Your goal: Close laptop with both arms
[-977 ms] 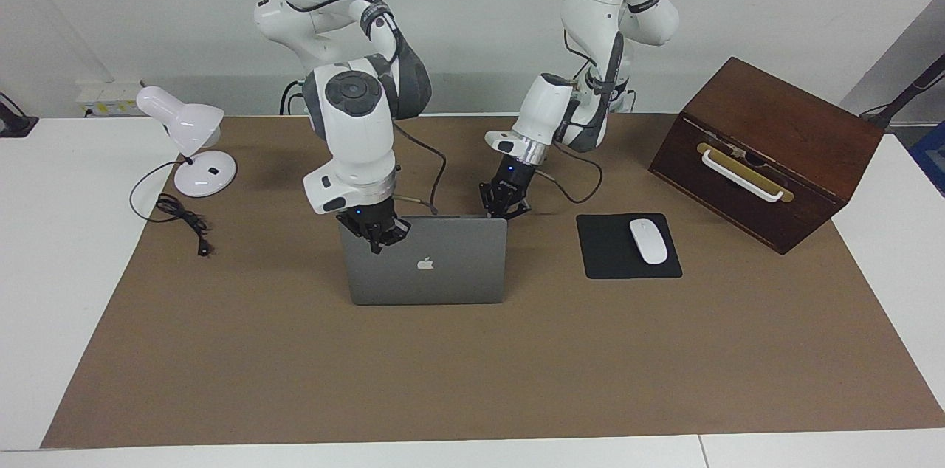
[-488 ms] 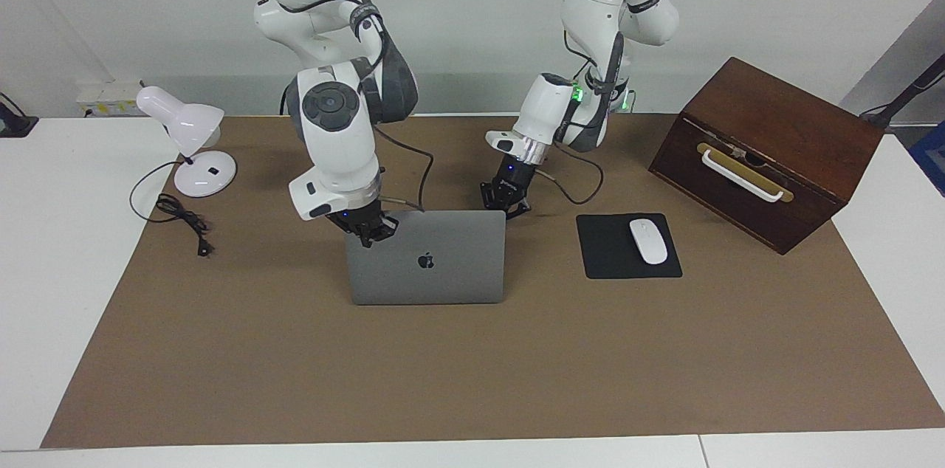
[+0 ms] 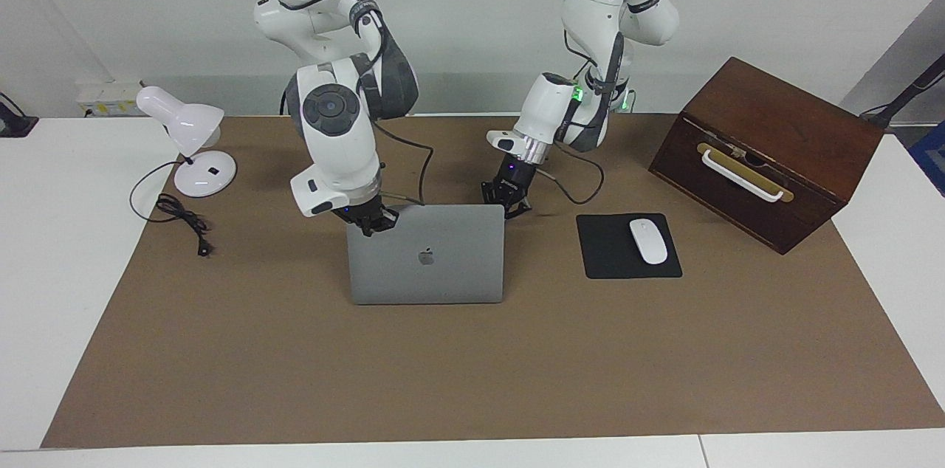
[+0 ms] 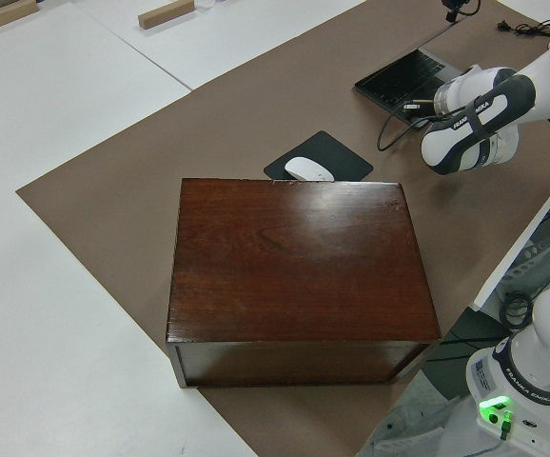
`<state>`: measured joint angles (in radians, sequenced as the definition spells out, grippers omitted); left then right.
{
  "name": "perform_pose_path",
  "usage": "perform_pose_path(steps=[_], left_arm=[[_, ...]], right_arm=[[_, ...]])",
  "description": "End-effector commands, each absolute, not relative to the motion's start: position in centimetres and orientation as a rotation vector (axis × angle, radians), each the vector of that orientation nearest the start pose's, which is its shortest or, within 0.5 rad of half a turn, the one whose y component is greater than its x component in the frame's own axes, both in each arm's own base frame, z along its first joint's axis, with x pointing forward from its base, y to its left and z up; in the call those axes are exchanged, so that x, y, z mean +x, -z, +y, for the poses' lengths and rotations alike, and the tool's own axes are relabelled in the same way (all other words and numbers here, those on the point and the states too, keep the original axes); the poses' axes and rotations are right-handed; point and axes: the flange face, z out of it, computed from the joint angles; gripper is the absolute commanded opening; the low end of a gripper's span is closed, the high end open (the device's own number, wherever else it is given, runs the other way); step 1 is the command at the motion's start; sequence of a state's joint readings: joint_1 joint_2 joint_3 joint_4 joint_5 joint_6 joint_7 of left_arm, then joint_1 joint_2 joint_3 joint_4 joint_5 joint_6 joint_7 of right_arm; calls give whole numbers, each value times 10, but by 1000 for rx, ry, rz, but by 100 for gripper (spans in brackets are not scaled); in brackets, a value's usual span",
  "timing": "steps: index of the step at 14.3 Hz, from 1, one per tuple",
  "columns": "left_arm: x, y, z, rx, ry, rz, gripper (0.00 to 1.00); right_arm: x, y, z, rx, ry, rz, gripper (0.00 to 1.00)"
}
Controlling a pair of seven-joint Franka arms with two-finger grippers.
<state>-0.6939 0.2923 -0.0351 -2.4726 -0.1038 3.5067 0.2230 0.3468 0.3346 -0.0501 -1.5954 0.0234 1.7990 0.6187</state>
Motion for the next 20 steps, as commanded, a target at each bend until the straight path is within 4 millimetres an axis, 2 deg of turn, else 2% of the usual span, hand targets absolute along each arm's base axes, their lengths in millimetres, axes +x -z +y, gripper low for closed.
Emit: perform_pose_path(steps=[1, 4, 9, 16, 20], left_arm=[[387, -242, -323, -2841, 1062, 1293, 0], [385, -239, -321, -2843, 1048, 1295, 0], [383, -233, -320, -2846, 1026, 1297, 0], [384, -232, -319, -2846, 1026, 1294, 0], [384, -233, -320, -2844, 1028, 1298, 0]], right_arm=[[602, -425, 172, -3108, -285, 491, 0], [600, -419, 166, -3108, -294, 490, 0], [595, -391, 164, -3106, -275, 496, 0], [589, -365, 169, -3104, -237, 489, 0], [587, -357, 167, -3104, -222, 489, 0]])
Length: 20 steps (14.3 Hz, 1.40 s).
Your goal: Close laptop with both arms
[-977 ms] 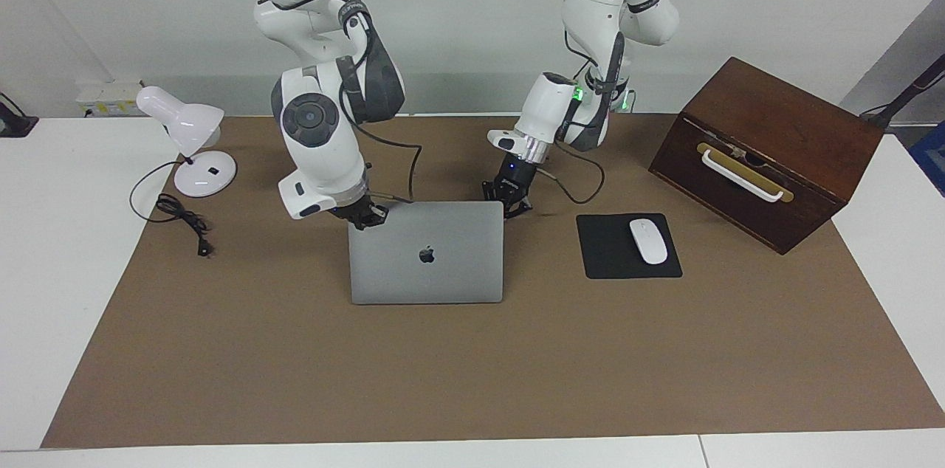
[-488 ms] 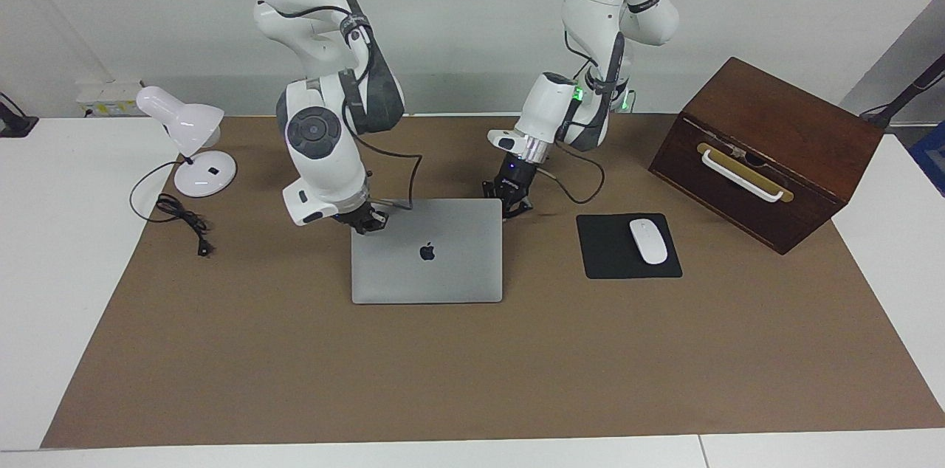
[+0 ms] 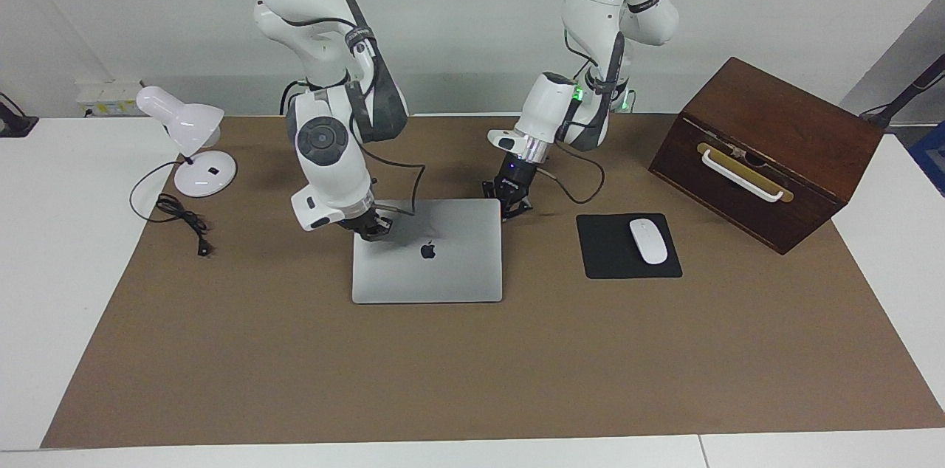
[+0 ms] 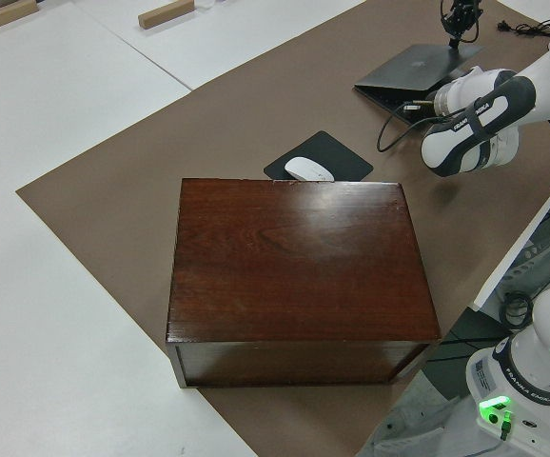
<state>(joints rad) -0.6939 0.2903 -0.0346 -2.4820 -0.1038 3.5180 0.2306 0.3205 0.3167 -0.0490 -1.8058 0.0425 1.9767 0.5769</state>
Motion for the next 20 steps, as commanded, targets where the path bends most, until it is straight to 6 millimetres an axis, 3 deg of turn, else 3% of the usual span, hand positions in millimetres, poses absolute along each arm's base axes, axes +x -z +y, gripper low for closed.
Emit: perform_pose_path(steps=[1, 6, 11, 15, 18, 19, 20], left_arm=[[384, -232, -320, -2846, 1026, 1297, 0], [383, -232, -320, -2845, 1023, 1299, 0], [382, -231, -321, -2840, 1021, 1310, 0], [382, -231, -321, -2840, 1021, 1310, 0], [388, -235, -320, -2848, 1042, 1281, 0], [389, -237, -320, -2851, 1047, 1272, 0], [390, -243, -320, -2849, 1067, 1270, 0]], right_arm=[[587, -357, 168, -3102, -223, 490, 0], [590, -363, 172, -3096, -202, 525, 0], [603, -404, 172, -3078, -116, 558, 0], [624, -446, 151, -3083, 23, 558, 0], [637, -483, 103, -3141, 170, 473, 0], [638, -487, 90, -3149, 176, 416, 11], [637, -493, 81, -3159, 184, 354, 35]])
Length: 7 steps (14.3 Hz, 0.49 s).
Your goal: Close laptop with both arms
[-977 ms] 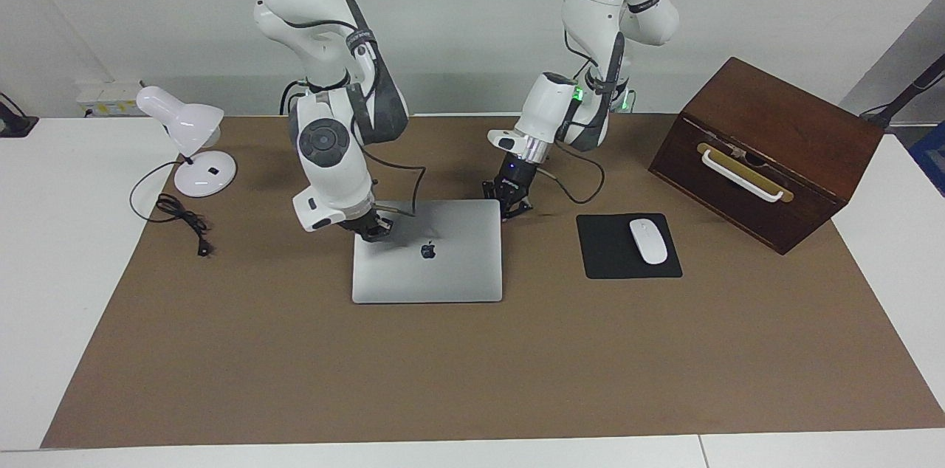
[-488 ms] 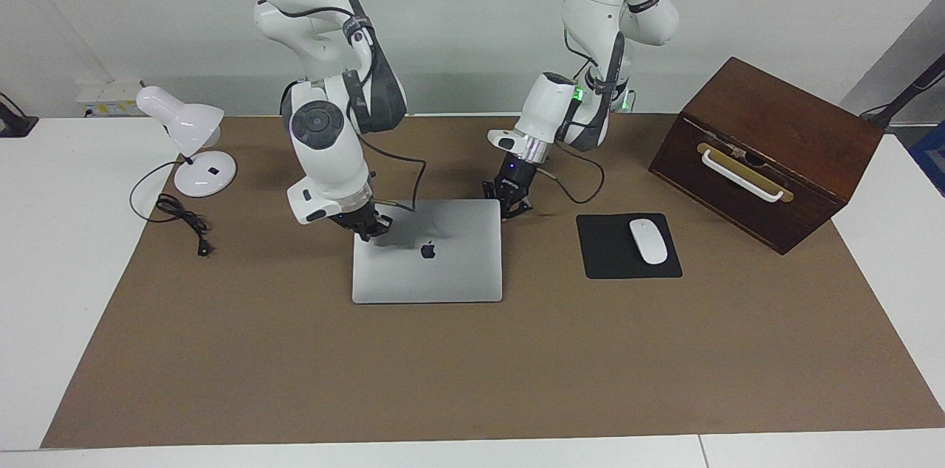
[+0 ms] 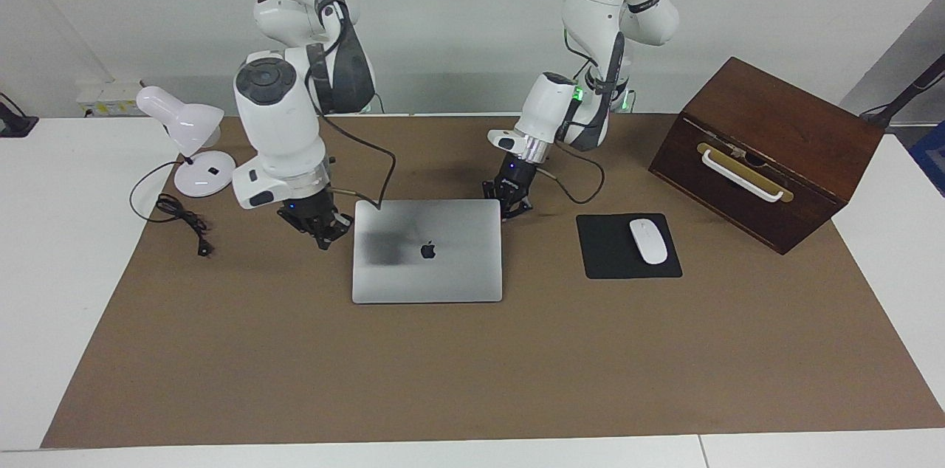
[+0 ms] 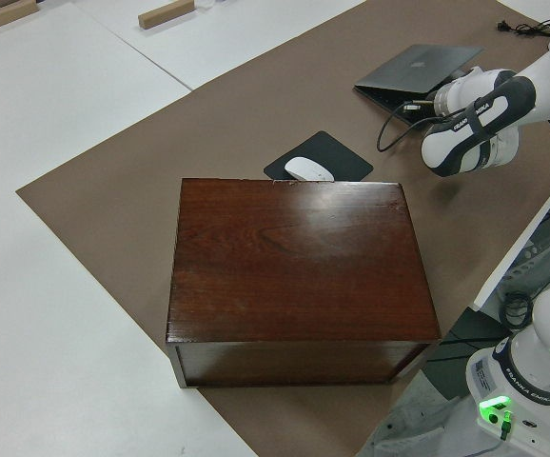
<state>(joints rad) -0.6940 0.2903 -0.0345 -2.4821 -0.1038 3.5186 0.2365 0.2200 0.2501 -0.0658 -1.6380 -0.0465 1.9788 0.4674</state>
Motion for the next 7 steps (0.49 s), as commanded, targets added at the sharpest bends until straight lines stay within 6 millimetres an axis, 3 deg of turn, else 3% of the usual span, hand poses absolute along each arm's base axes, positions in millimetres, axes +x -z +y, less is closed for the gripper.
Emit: perform_pose_path(steps=[1, 2, 3, 7], left_arm=[[391, -248, -319, -2854, 1082, 1256, 0], [393, -256, -319, -2855, 1108, 1243, 0], [394, -265, -317, -2855, 1130, 1233, 0], [390, -297, -298, -2864, 1155, 1189, 0]], right_arm=[[636, -494, 78, -3169, 179, 305, 60], [635, -497, 77, -3178, 187, 291, 77], [633, -500, 74, -3178, 189, 294, 100], [633, -503, 63, -3176, 190, 314, 100]])
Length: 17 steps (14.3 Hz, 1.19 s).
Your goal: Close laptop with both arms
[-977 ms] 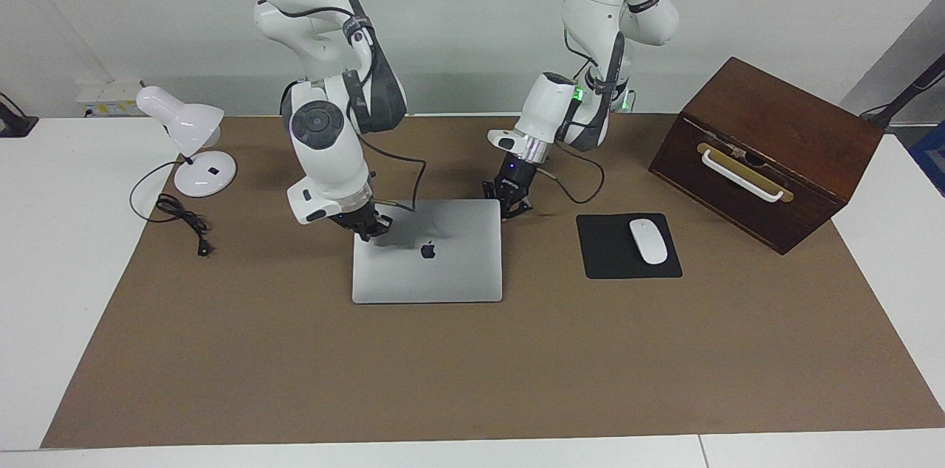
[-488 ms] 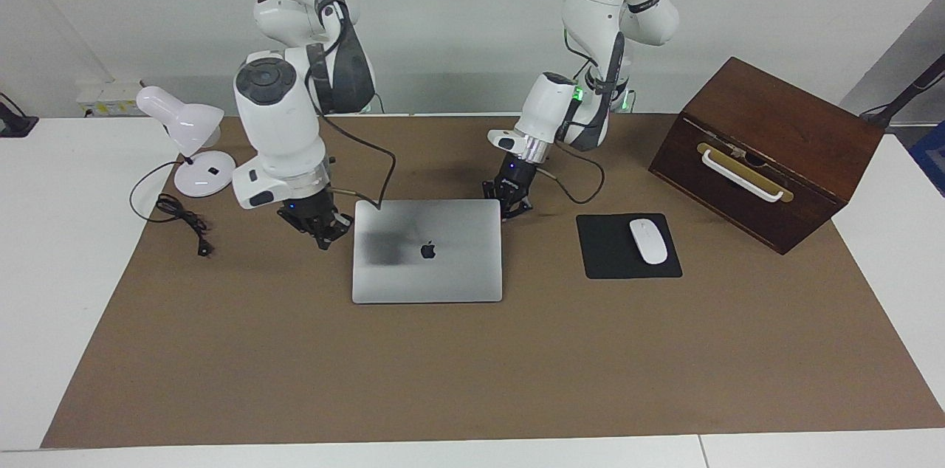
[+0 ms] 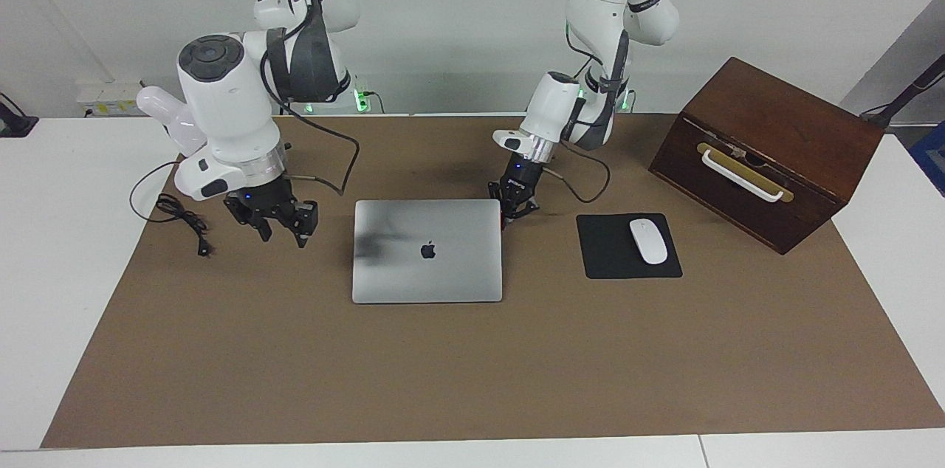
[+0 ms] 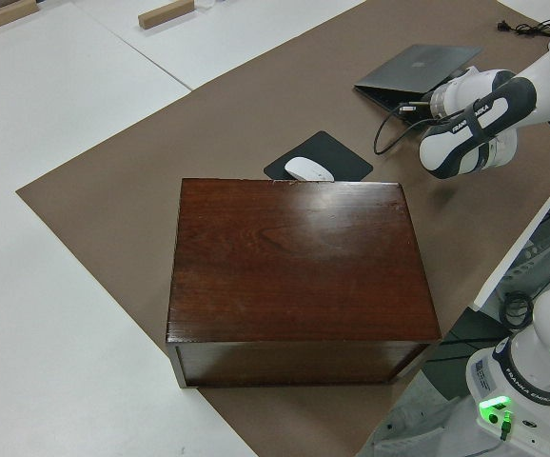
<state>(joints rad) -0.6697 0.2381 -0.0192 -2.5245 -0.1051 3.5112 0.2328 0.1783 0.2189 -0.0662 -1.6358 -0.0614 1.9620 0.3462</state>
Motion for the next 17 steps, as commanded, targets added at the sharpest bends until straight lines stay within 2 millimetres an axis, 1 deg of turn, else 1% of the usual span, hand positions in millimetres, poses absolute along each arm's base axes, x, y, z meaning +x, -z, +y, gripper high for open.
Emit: perform_pose_path(steps=[1, 2, 4, 5, 7, 9, 12, 14, 15, 16, 17], left_arm=[[392, -309, -289, -2876, 1127, 1168, 0], [394, -326, -279, -2894, 1069, 1157, 0], [391, -357, -271, -2926, 932, 1171, 0], [393, -370, -261, -2936, 899, 1157, 0], [397, -405, -242, -2964, 808, 1126, 0], [405, -453, -225, -3004, 697, 1084, 0], [431, -521, -203, -3065, 518, 997, 0], [445, -549, -176, -3091, 439, 912, 0], [452, -558, -160, -3105, 417, 856, 0], [459, -564, -142, -3120, 394, 791, 8], [466, -571, -124, -3150, 360, 678, 17]], right_arm=[[634, -505, 56, -3178, 196, 302, 100], [635, -507, 48, -3182, 204, 271, 100], [634, -512, 36, -3187, 205, 234, 100], [633, -515, 30, -3188, 208, 243, 100], [632, -516, 22, -3193, 199, 225, 100], [631, -518, 21, -3195, 196, 222, 100], [630, -522, 19, -3194, 206, 225, 100], [630, -524, 19, -3193, 213, 218, 100], [630, -524, 18, -3194, 210, 220, 100], [630, -524, 18, -3193, 213, 218, 100], [629, -525, 18, -3194, 213, 216, 100]])
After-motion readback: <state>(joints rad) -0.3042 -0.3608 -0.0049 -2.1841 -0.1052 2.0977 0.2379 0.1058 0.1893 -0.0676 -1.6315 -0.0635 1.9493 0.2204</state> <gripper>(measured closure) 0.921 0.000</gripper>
